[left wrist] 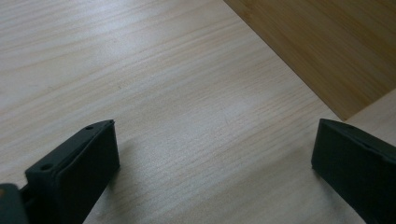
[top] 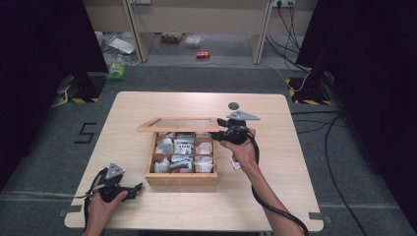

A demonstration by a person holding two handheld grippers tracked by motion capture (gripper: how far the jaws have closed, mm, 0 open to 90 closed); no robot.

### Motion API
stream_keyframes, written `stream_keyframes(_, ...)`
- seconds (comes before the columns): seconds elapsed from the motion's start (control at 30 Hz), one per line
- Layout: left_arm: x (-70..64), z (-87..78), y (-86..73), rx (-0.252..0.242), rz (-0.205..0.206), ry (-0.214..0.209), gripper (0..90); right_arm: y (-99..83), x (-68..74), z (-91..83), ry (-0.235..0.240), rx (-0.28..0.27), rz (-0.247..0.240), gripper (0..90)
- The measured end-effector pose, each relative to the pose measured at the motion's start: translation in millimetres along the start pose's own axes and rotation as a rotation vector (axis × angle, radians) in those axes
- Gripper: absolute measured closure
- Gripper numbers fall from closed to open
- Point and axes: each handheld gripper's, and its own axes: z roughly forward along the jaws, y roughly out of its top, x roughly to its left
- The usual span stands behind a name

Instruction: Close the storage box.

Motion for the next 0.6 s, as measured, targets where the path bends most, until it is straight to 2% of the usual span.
stream_keyframes(0.6,-0.2,0.1,0.0,-0.001,-0.003,-0.001,0.1,-13.7,7.1,-7.7,0.012,0.018,-0.016,38.3)
